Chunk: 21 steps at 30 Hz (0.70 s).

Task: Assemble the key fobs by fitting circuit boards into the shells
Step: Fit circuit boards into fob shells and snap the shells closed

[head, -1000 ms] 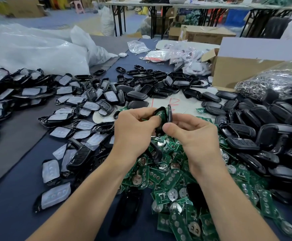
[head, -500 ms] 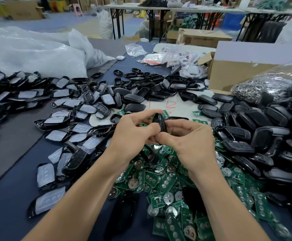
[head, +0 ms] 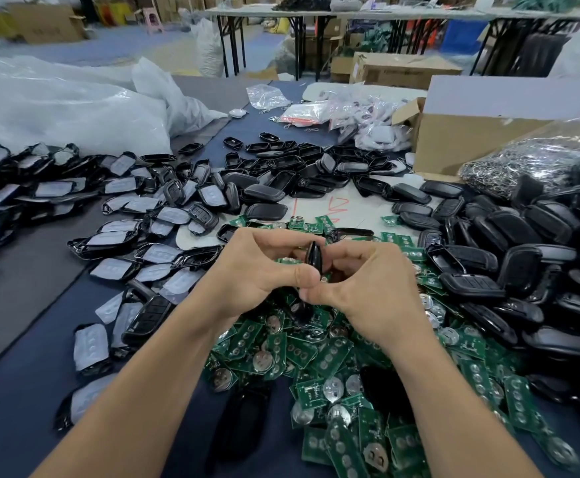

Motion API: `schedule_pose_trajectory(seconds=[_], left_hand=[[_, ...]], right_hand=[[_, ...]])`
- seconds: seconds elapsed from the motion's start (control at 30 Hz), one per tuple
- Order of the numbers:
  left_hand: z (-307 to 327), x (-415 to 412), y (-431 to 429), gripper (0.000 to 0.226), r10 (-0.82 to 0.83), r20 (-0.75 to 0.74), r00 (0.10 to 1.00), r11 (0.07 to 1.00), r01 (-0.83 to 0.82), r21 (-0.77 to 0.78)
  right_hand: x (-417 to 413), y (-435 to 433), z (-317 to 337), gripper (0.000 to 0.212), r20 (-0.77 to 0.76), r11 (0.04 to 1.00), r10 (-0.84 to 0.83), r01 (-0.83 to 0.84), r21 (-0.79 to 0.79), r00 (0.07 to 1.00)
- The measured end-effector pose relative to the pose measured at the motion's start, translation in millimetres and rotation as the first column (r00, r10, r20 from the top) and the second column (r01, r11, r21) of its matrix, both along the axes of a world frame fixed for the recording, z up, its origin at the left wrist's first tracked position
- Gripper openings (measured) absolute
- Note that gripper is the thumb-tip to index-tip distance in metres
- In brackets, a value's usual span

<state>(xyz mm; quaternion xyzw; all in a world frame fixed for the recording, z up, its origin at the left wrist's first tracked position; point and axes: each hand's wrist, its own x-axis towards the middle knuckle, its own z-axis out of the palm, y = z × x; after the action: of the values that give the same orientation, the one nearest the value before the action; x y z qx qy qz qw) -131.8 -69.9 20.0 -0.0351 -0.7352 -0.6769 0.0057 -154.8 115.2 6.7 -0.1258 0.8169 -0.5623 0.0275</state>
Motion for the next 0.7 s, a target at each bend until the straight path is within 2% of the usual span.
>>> schedule_pose_trajectory(seconds=[0.17, 0.37, 0.6, 0.7], left_hand=[[-2.1, -1.4, 1.2, 0.046, -0.006, -0.026, 1.0, 0.998, 0.007, 0.055], [-6.5, -3.9, 2.9, 0.058, 0.053, 0.032, 0.998, 0.99, -0.057, 0.129], [-6.0, -3.5, 0.5, 0.046, -0.001, 0.077, 0.997, 0.99, -0.01, 0.142], [-6.7, -3.4, 1.1, 0.049, 0.019, 0.056, 0.998, 0.99, -0.026, 0.139]], right_hand=[[0.4, -0.4, -0.7, 0.04, -0.047, 0.999, -0.011, 0.008, -0.05, 0.999], [-2.3, -2.8, -5.4, 0.042, 0.031, 0.991, 0.021, -0.017, -0.133, 0.999], [-3.4, -3.2, -9.0, 0.04, 0.052, 0.979, 0.025, -0.013, -0.204, 0.998], [-3.5, -3.4, -8.3, 0.041, 0.044, 0.981, 0.035, -0.026, -0.191, 0.998]])
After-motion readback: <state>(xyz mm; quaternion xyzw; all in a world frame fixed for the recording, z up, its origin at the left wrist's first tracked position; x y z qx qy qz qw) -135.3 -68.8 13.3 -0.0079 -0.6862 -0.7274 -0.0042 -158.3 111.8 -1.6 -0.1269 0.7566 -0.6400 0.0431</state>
